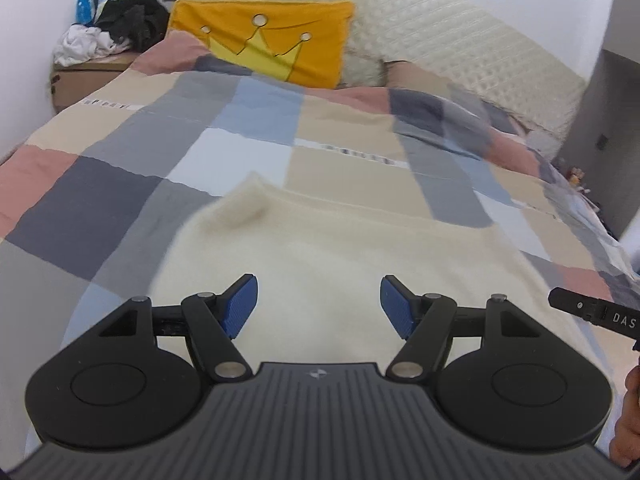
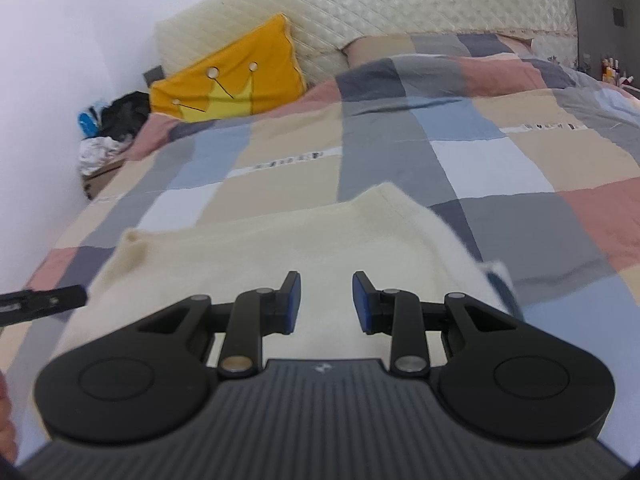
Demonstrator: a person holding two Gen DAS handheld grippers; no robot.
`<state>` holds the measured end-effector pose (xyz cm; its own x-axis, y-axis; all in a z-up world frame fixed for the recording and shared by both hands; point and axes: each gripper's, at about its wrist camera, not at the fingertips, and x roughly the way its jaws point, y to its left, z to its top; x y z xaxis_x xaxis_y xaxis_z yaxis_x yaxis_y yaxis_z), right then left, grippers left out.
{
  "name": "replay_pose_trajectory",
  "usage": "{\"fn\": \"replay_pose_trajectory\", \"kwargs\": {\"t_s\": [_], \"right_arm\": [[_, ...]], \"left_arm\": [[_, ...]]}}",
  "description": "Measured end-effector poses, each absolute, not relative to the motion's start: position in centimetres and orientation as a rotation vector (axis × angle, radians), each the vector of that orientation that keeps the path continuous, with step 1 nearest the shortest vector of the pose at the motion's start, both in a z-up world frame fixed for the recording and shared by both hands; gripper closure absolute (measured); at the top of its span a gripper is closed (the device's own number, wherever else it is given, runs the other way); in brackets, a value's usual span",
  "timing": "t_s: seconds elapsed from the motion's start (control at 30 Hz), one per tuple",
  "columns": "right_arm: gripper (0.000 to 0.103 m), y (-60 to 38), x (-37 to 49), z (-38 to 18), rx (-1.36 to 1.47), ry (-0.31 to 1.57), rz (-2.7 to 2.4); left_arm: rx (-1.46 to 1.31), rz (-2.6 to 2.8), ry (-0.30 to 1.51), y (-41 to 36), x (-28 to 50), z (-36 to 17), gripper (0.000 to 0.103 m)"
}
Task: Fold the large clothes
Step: 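Smooth the folded sweater flat with both open grippers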
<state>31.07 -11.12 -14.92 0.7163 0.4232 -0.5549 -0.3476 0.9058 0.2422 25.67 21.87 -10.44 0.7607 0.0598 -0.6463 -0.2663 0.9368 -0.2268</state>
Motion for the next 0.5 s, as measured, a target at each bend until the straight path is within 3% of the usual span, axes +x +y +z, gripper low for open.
{"fn": "replay_pose_trajectory", "kwargs": {"t_s": [0.5], "right_arm": [[0.07,-13.5,20.0,-13.9,0.153,0.611,0.469]], "left_arm": [[-0.32,0.112,0.673,15.4,16.1,-9.1,0.03]]}}
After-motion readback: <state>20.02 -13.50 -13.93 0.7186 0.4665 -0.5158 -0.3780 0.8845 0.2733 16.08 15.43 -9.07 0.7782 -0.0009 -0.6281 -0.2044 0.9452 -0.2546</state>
